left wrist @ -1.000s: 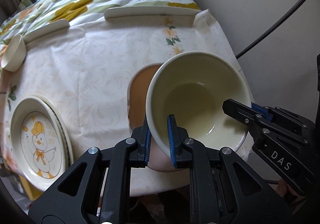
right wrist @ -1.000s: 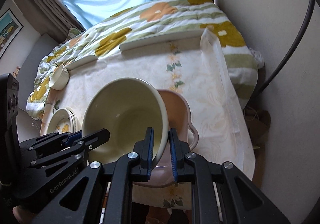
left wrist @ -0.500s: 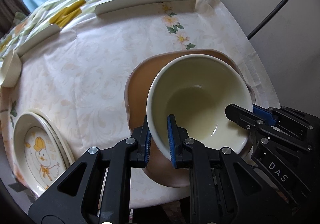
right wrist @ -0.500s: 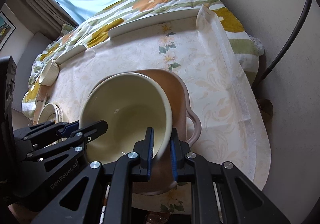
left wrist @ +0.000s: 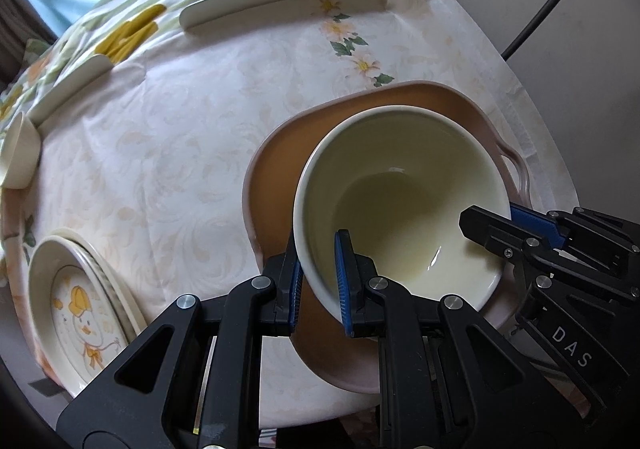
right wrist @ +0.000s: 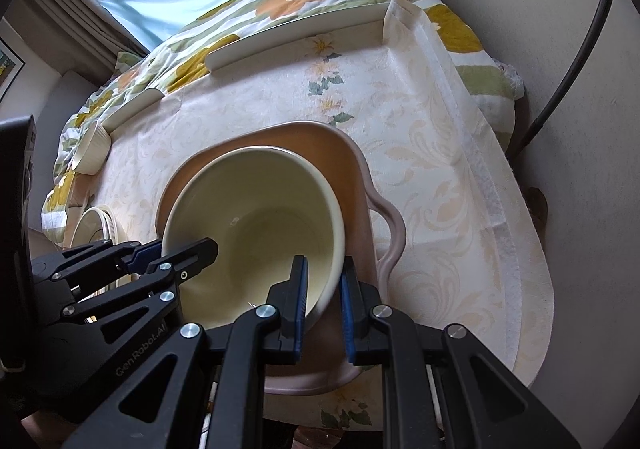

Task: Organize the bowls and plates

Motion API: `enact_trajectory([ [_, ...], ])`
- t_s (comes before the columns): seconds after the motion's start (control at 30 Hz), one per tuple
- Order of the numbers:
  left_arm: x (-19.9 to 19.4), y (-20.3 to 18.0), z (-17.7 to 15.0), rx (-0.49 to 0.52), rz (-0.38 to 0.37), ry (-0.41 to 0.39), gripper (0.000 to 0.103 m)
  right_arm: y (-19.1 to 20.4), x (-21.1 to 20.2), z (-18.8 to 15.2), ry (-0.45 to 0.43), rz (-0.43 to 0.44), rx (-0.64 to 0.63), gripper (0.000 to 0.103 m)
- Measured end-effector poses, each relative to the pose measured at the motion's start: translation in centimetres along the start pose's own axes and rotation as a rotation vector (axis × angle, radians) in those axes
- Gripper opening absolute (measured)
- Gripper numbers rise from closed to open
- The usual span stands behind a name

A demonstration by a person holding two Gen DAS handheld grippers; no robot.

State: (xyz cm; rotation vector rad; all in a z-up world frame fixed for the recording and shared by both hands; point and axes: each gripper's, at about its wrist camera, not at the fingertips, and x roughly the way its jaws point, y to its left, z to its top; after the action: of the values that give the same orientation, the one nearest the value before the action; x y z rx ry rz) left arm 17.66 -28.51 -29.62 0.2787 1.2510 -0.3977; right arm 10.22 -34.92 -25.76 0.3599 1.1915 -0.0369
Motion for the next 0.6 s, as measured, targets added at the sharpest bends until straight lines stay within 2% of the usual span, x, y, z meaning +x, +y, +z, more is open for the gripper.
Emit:
enact_trajectory([
  [0.3, -1.0, -0.4, 0.3, 0.022, 0.035, -0.026, 0.013, 0.0, -0.7, 0.2, 0.023, -0.008, 0.007, 0.014],
  [0.6, -3.5, -0.2, 0.3, 0.012, 0.037, -0.066, 0.013, -0.2, -4.0, -0.3, -0.016, -0.012, -0.01, 0.014],
])
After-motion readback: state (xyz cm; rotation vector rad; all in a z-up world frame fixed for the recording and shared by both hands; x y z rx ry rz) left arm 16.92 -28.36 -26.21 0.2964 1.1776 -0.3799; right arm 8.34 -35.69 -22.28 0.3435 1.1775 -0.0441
